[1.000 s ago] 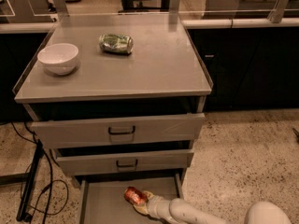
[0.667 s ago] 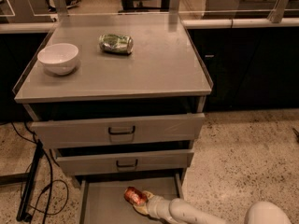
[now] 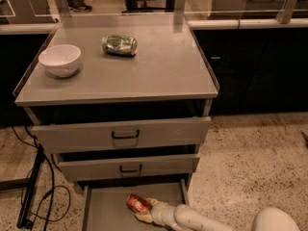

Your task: Place coke can into bottom drawer

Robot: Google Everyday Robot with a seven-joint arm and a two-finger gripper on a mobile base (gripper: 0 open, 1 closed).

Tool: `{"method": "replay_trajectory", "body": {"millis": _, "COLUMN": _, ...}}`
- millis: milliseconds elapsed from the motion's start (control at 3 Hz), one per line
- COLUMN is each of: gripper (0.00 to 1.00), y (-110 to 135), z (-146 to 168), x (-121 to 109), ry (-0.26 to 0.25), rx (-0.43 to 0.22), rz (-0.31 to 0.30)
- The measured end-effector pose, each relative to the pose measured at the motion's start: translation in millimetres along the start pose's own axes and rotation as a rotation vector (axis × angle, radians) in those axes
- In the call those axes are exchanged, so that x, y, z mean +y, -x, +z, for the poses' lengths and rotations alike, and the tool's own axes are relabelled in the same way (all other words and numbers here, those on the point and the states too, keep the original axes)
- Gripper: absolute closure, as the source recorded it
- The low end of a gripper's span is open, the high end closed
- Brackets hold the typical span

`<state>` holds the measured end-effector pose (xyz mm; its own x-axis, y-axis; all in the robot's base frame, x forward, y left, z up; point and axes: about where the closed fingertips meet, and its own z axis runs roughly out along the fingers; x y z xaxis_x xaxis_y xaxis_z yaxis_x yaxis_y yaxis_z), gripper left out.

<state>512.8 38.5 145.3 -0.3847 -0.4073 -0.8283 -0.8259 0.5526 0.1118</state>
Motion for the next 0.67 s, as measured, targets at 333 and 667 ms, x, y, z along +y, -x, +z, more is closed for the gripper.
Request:
{"method": "replay_trajectory", "body": {"millis": 333, "gripper": 0.00, "y": 0.0, "z": 0.0, "x": 0.0, "ry": 0.000, "rx": 0.000, "rz": 0.000}}
{"method": "replay_trajectory", "body": {"millis": 667, "gripper": 0.00, "y": 0.0, "z": 0.0, "x": 0.0, "ry": 0.000, "rx": 0.000, "rz": 0.000}}
